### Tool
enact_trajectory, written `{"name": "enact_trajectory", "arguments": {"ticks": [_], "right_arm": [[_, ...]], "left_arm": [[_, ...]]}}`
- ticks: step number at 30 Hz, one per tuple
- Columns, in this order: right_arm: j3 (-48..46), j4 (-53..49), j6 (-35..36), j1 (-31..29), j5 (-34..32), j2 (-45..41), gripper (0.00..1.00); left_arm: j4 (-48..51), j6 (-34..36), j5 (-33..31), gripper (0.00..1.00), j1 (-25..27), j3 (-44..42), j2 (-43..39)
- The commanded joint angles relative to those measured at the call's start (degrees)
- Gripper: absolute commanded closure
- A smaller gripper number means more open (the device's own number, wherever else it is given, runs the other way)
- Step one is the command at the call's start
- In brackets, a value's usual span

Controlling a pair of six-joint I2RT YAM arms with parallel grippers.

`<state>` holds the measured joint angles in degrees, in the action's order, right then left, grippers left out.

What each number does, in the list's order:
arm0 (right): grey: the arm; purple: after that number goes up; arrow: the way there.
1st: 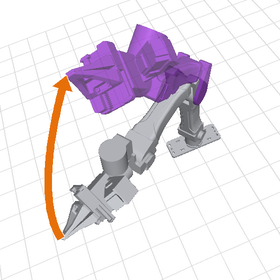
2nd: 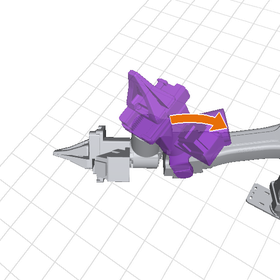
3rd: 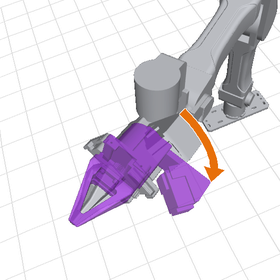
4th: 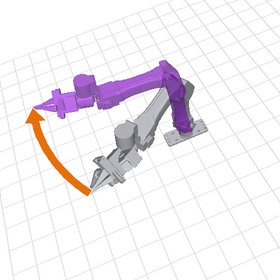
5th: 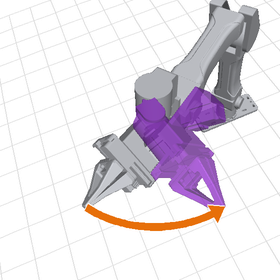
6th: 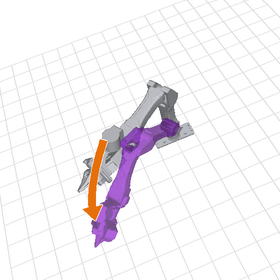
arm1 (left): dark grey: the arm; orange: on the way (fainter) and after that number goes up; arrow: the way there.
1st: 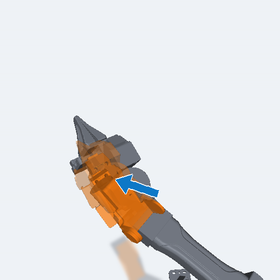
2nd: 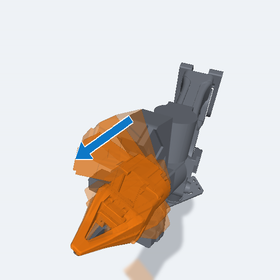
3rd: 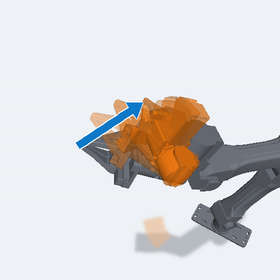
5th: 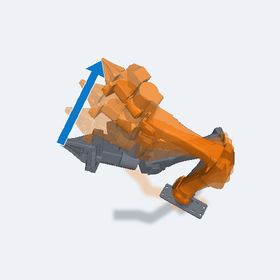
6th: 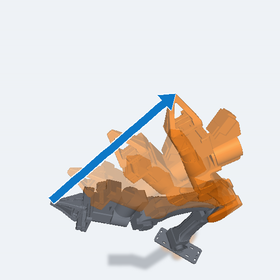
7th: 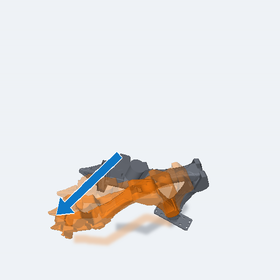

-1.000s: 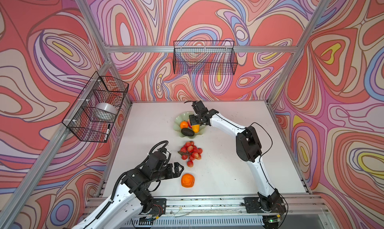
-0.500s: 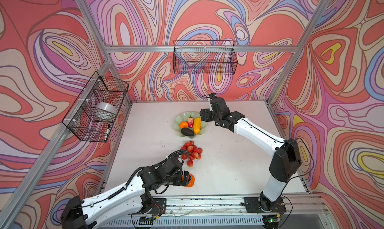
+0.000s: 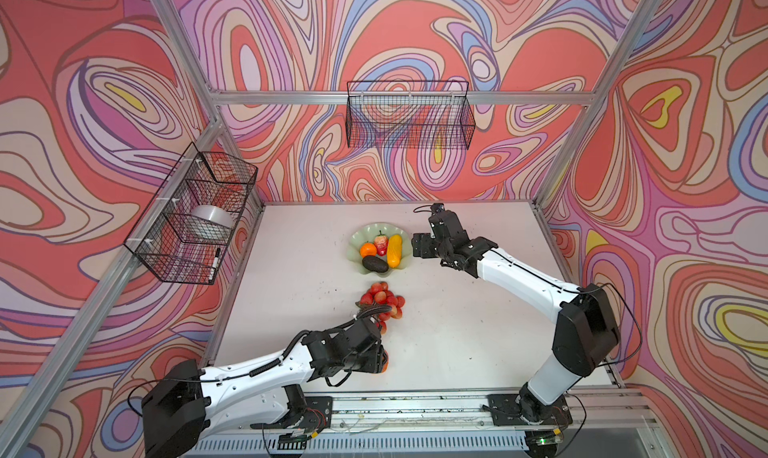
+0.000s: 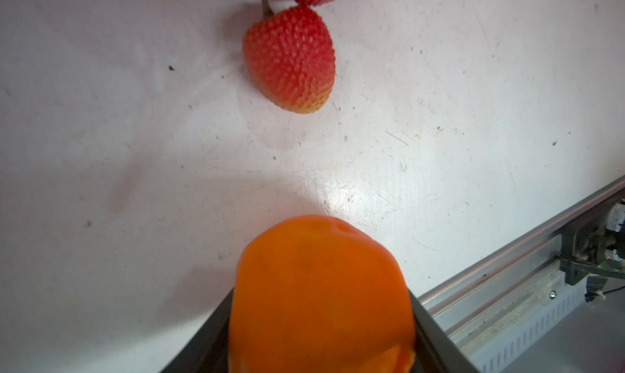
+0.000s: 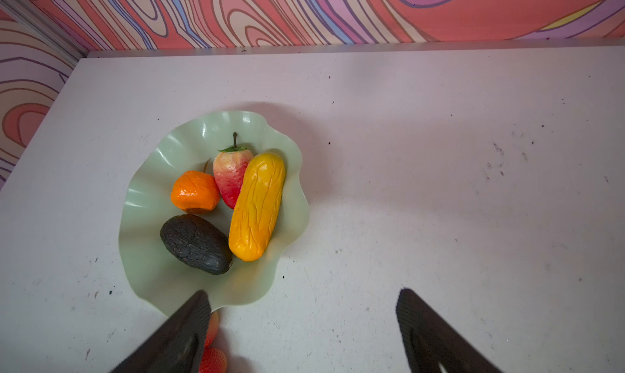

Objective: Place and organize the fake fruits in the fruit bowl
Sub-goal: 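Grasp the large orange persimmon with the left gripper and lift it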

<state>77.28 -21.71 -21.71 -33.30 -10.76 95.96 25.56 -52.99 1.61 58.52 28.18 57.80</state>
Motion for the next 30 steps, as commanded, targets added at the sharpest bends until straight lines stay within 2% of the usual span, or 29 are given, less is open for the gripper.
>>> {"name": "enact_trajectory", "arguments": {"ticks": [1, 5, 8, 12, 15, 20, 23, 30], "right_arm": [[-0.7, 1.6, -0.6, 0.5, -0.8, -1.7, 0.10], [-1.9, 1.7, -1.3, 0.7, -0.5, -2.5, 0.10], [-4.1, 1.4, -1.7, 0.8, -0.5, -4.4, 0.10], [-8.1, -0.2, -2.4, 0.8, -1.3, -7.9, 0.09], [-11.7, -0.8, -3.8, 0.8, -1.2, -11.5, 0.10], [-17.7, -2.4, -6.3, 0.8, -0.9, -17.1, 0.10], [-20.1, -3.0, -7.2, 0.7, -0.8, -19.5, 0.10], [-21.8, -3.3, -7.4, 0.8, -1.1, -21.5, 0.10]], "left_arm": [[6.5, -1.2, -5.7, 0.41, 0.2, 0.7, -6.0], [16.2, 4.4, -15.4, 0.38, -0.2, 11.2, -12.4], [16.4, 12.8, -17.6, 0.36, -5.2, 18.5, -10.7], [8.8, 23.7, -9.5, 0.36, -16.8, 25.1, 0.0], [2.4, 29.2, -6.1, 0.36, -21.8, 30.6, 11.2], [-1.7, 33.2, -0.8, 0.37, -25.5, 41.9, 28.8], [-1.6, 33.9, -1.8, 0.36, -27.1, 46.9, 36.7], [-3.1, 33.6, -0.8, 0.37, -28.9, 50.3, 46.0]]}}
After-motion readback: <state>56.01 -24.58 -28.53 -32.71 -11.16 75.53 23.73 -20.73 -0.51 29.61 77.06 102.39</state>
